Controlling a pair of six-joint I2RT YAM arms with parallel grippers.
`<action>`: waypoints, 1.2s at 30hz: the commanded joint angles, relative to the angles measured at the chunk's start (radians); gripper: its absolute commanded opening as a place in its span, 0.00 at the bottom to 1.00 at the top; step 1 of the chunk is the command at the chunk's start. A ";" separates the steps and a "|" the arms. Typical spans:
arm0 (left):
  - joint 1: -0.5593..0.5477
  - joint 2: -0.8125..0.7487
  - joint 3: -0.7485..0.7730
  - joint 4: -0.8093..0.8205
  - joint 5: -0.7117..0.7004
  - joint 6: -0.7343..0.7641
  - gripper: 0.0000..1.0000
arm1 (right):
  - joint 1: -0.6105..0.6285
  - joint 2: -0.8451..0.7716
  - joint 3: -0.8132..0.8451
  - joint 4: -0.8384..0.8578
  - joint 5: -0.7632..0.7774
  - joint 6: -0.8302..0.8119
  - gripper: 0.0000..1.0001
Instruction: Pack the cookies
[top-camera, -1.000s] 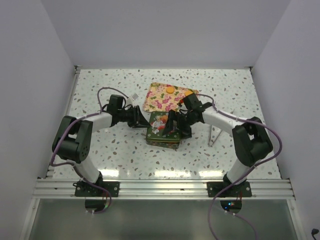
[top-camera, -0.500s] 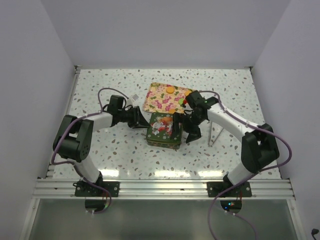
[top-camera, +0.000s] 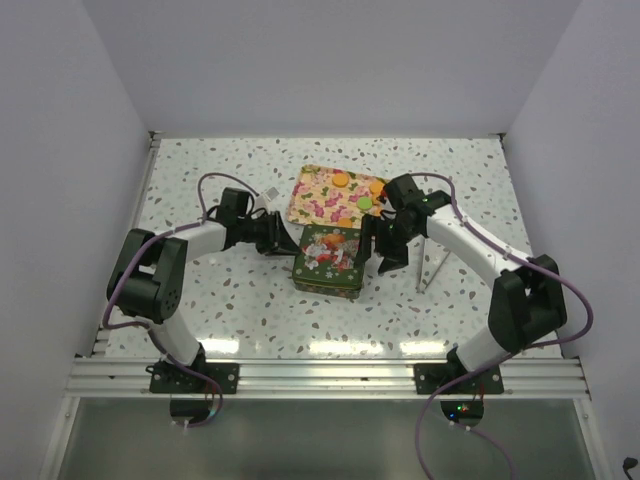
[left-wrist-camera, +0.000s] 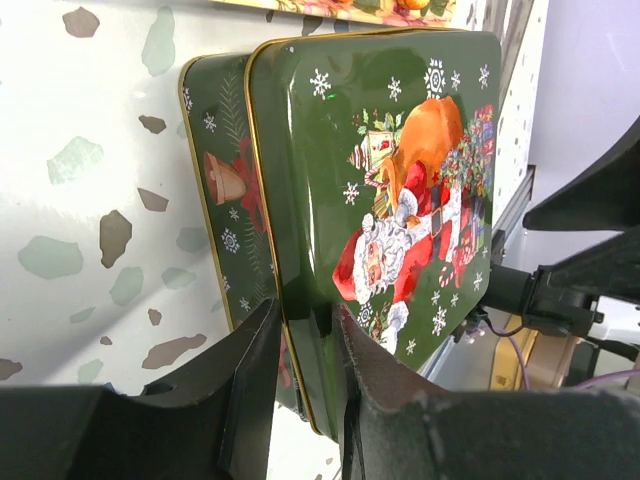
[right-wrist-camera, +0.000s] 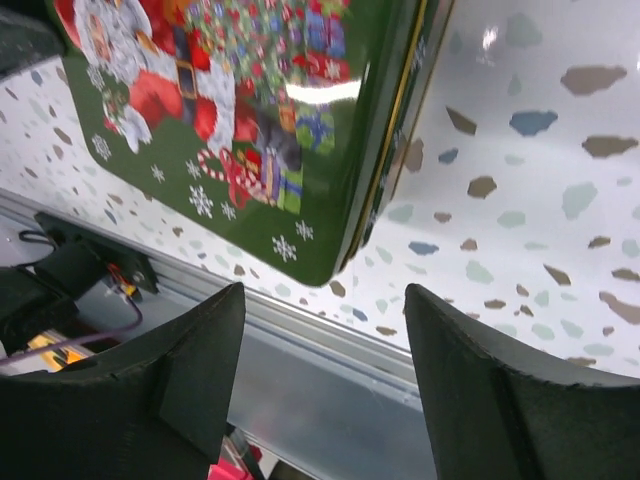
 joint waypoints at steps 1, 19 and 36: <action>-0.022 0.003 0.053 -0.046 -0.035 0.065 0.31 | -0.010 0.033 0.002 0.114 -0.004 0.042 0.68; -0.044 -0.024 0.065 -0.106 -0.084 0.110 0.30 | -0.012 0.125 0.014 0.074 0.099 0.040 0.47; -0.096 -0.066 0.134 -0.184 -0.142 0.133 0.39 | -0.010 0.165 -0.125 0.147 0.100 0.047 0.40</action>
